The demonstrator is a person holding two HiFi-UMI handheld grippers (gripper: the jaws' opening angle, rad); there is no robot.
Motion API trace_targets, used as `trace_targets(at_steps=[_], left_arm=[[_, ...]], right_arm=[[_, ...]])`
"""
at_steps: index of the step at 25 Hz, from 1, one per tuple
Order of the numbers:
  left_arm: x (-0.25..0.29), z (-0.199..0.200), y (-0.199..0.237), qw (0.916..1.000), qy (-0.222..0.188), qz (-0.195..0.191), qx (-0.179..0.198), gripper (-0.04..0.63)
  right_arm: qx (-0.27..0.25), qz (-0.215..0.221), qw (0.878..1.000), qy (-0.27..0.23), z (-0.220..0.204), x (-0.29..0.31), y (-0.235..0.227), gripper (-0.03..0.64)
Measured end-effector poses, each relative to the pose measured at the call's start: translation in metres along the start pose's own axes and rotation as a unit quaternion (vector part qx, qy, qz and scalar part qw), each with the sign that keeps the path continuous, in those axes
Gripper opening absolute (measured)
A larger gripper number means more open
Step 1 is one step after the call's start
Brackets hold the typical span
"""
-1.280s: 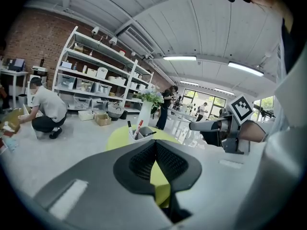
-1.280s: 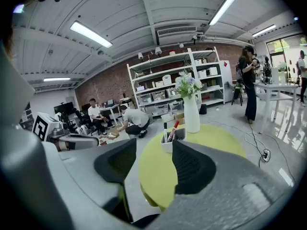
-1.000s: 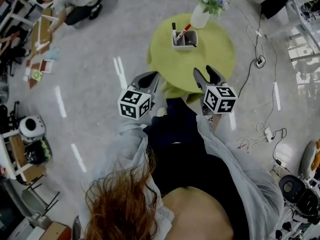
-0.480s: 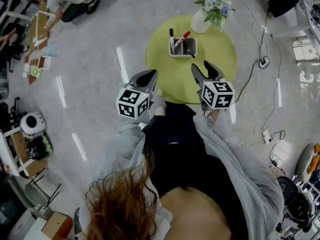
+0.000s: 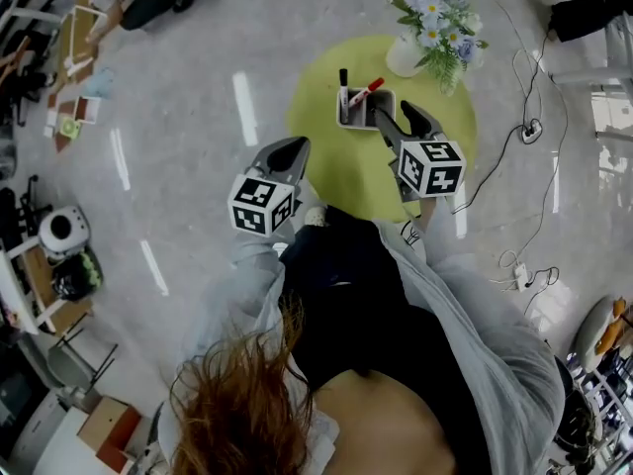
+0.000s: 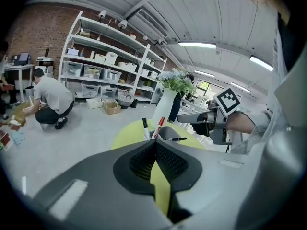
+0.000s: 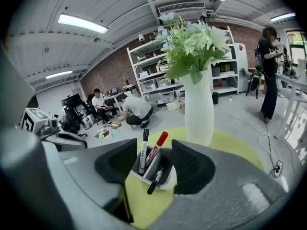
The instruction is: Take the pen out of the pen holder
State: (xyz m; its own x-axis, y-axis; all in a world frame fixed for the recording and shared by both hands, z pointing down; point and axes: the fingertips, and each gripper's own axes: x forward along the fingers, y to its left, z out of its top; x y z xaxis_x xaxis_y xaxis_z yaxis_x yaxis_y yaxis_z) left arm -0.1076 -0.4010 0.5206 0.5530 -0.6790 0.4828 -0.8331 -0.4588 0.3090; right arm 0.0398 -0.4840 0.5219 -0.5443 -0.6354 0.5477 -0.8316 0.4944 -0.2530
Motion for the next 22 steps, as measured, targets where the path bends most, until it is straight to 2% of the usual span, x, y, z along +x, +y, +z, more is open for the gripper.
trace_targets(at_steps=[9, 16, 22], left_arm=[[0.021, -0.005, 0.013, 0.9996, 0.020, 0.010, -0.015, 0.017], [0.029, -0.008, 0.021, 0.9992, 0.029, 0.019, -0.021, 0.017], [0.034, -0.013, 0.021, 0.9987, 0.034, 0.024, -0.030, 0.017]], right_arm=[[0.009, 0.025, 1.000, 0.016, 0.011, 0.039, -0.008, 0.216], [0.019, 0.043, 0.997, 0.054, 0.005, 0.063, -0.006, 0.215], [0.020, 0.044, 0.995, 0.086, -0.002, 0.075, -0.007, 0.186]])
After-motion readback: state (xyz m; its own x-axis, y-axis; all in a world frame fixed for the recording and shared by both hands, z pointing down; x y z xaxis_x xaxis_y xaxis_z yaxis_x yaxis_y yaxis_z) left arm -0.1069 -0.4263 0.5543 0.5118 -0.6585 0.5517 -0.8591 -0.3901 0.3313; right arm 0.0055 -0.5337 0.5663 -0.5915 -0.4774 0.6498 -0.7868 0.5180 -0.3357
